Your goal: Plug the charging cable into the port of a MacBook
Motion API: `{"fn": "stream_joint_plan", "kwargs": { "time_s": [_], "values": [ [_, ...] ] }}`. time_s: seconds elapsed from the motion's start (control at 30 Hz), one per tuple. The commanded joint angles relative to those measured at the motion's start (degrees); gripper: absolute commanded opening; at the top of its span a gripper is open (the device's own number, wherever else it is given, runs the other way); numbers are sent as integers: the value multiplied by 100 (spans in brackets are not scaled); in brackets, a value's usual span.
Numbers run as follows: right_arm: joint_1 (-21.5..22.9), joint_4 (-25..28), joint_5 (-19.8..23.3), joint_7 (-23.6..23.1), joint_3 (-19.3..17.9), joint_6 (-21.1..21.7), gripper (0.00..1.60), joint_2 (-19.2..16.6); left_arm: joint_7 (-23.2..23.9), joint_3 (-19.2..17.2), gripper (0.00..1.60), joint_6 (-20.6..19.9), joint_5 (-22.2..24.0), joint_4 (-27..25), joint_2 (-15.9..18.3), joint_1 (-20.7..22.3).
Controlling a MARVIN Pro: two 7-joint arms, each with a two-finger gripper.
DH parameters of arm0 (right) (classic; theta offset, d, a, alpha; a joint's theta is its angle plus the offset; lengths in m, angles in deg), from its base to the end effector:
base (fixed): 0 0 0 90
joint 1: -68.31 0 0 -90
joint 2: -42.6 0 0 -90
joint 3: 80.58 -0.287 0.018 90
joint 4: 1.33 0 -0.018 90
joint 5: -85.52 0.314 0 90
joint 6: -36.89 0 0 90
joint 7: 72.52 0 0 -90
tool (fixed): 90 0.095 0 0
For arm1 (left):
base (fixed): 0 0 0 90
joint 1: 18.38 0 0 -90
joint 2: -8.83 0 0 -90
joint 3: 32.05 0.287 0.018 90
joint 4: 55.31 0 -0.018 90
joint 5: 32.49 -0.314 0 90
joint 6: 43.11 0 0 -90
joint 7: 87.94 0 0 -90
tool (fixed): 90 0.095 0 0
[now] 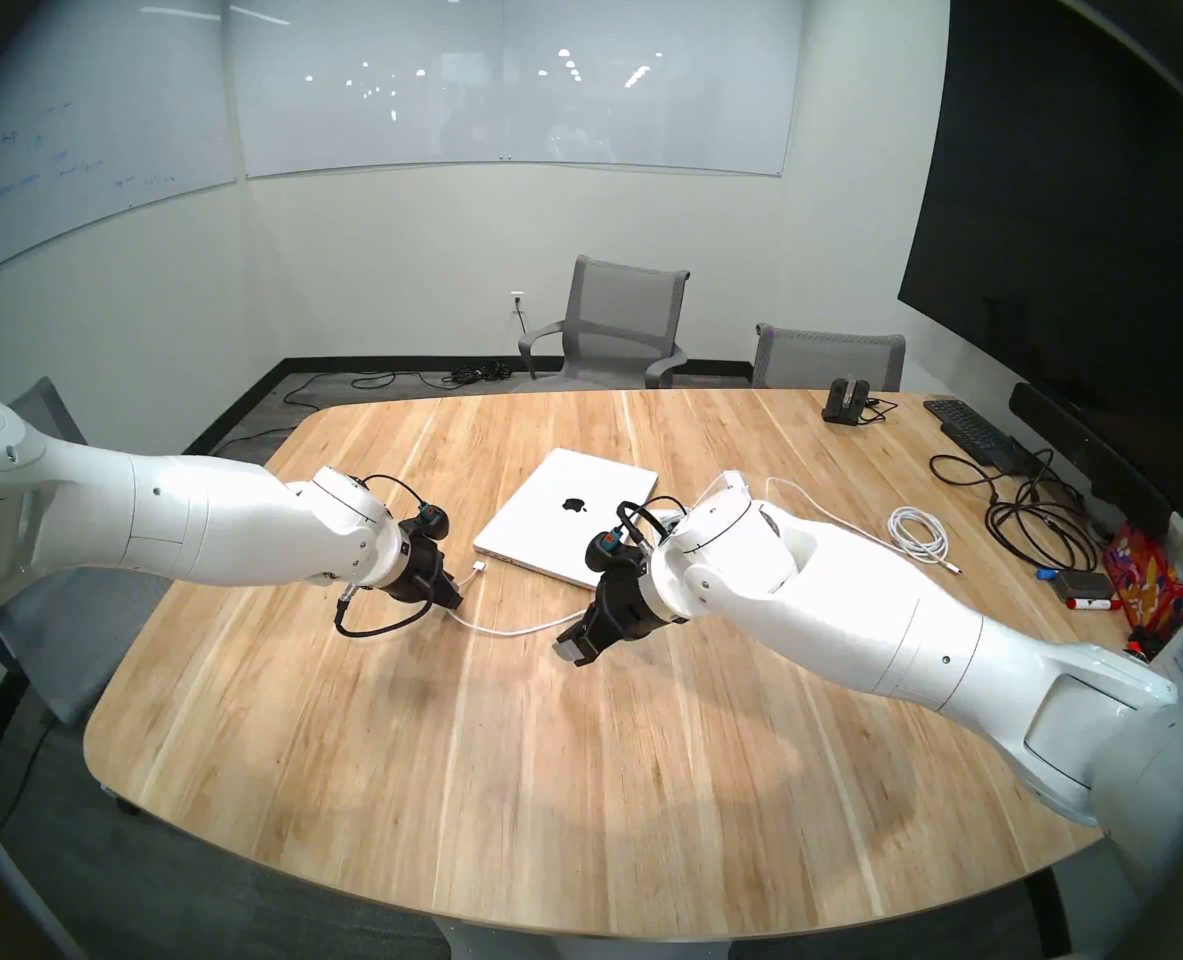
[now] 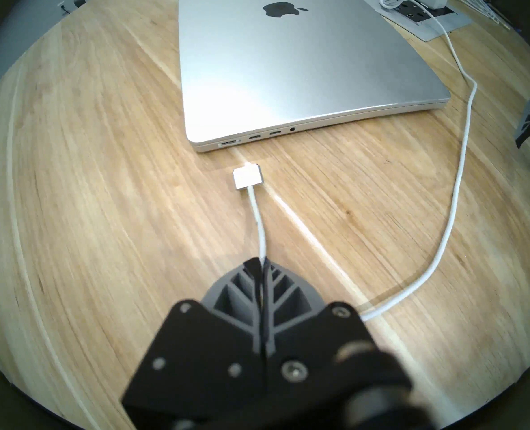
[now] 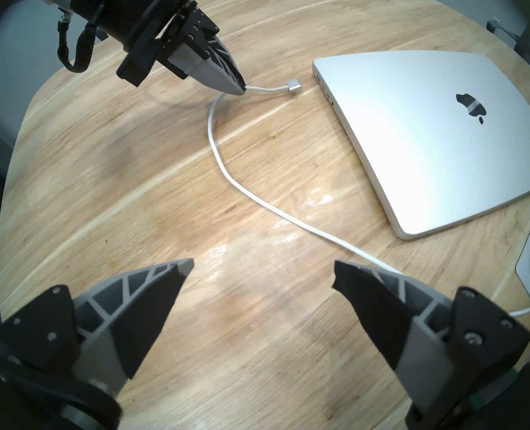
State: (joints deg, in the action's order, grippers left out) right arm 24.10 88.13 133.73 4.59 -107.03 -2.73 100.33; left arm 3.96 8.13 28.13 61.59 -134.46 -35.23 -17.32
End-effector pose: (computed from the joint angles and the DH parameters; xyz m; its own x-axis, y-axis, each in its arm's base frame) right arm 0.4308 0.1394 -0.2605 0.4684 0.6301 0.6194 0.8351 -0.5446 -0.0775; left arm 0.4787 0.0643 -0.2803 0.6826 -0.4938 0.5387 -0.5597 -0.8272 -0.0490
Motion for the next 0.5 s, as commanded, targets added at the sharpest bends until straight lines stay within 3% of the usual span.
{"fn": "stream_joint_plan", "kwargs": {
  "time_s": [0.0, 0.47],
  "values": [
    [75, 78, -15, -6, -42, -20, 160, -2, 21, -88, 0, 21, 15, 25, -46, 92],
    [75, 78, -15, -7, -42, -20, 160, -2, -11, -89, 0, 20, 46, 10, -61, 100]
  ]
}}
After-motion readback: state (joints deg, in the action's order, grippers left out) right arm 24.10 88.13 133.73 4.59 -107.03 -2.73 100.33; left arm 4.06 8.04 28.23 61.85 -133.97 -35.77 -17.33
